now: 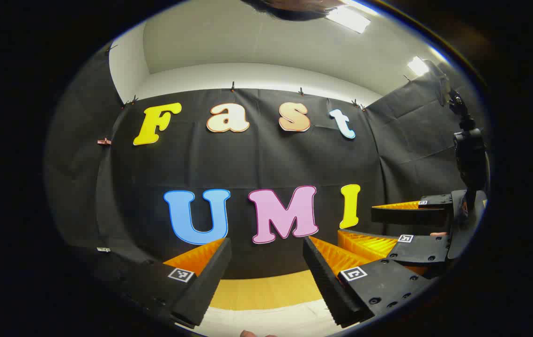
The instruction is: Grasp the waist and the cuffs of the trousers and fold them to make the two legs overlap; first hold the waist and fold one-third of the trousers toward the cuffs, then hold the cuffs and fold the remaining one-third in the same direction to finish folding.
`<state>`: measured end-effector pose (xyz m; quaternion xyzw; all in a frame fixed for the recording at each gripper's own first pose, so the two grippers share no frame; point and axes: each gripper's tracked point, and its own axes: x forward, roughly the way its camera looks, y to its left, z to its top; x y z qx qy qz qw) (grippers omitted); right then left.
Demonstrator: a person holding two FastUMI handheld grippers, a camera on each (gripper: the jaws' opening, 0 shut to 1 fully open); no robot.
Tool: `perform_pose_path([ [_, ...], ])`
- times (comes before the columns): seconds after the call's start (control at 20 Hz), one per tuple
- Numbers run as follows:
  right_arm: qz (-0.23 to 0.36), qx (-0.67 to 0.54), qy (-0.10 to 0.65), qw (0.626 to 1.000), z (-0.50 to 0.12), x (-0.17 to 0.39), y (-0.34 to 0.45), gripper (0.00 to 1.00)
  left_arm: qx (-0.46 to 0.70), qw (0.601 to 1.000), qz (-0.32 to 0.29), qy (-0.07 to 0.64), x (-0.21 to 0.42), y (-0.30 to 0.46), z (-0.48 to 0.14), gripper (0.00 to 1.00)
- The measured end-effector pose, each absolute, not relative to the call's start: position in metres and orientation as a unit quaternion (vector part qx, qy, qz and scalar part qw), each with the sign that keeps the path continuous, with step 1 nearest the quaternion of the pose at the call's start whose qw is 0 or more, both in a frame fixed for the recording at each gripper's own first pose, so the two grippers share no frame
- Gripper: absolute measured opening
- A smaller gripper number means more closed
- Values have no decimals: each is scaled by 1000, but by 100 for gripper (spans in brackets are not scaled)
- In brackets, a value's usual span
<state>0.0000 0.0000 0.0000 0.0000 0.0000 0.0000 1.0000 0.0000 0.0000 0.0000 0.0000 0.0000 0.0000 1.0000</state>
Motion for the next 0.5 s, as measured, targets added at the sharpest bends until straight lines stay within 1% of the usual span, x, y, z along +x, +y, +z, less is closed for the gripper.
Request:
perform_pose_path([
  [0.2,-4,-6,2,1000,-2,-1,-4,97,2,1000,8,8,-2,8,-7,97],
  [0.25,-5,-9,4,1000,-4,-2,-6,96,2,1000,12,11,-3,12,-11,97],
  [0.5,-27,-40,26,998,-23,-13,-30,97,13,999,32,29,-14,46,-32,98],
])
